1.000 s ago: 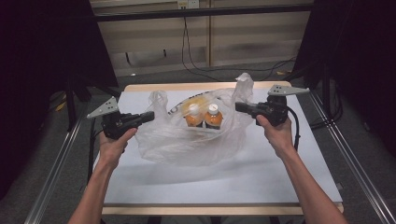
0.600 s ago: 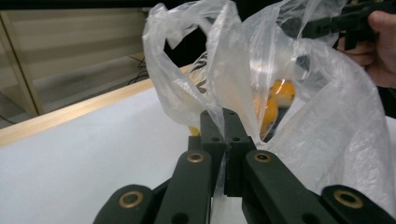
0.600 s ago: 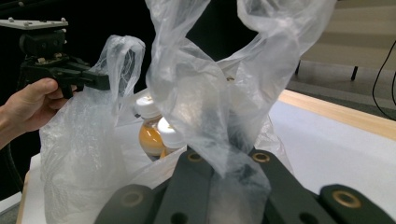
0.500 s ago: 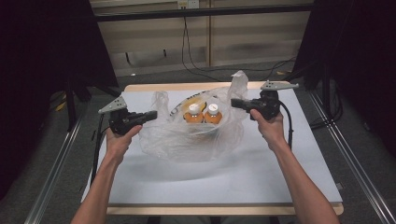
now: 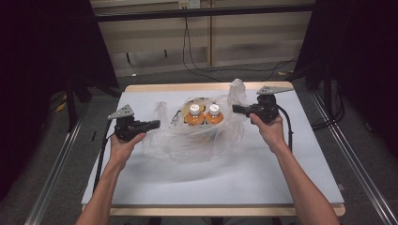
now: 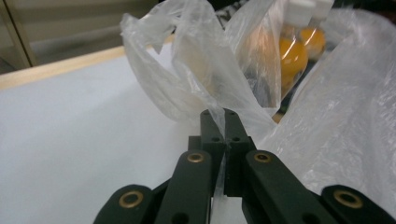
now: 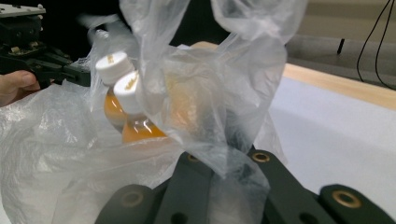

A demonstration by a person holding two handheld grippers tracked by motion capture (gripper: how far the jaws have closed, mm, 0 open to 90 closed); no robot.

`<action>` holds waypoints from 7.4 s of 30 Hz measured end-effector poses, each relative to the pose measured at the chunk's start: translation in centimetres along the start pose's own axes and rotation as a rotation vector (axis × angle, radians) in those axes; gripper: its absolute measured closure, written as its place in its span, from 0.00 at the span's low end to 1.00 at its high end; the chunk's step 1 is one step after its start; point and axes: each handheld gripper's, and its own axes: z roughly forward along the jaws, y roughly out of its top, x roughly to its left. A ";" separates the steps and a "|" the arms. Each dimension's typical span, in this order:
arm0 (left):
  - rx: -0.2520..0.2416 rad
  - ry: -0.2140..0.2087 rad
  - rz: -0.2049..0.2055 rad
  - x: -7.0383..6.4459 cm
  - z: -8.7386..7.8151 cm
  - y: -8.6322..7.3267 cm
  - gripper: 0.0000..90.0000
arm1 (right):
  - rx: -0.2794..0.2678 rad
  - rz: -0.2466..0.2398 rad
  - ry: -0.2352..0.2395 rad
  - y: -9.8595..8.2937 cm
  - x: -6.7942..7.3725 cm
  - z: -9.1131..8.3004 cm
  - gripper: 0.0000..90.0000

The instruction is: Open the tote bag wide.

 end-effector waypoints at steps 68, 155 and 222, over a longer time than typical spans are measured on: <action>0.049 -0.071 0.038 -3.4 0.8 1.2 0.77 | -0.001 -0.039 -0.031 -0.4 1.5 -4.7 0.44; 0.535 -0.068 0.259 -2.5 10.5 1.2 0.83 | 0.700 -0.345 0.022 -5.1 -1.8 4.6 0.64; 0.515 -0.124 0.206 -0.8 8.6 2.5 0.65 | 0.610 -0.231 0.046 -3.6 -3.1 2.8 0.24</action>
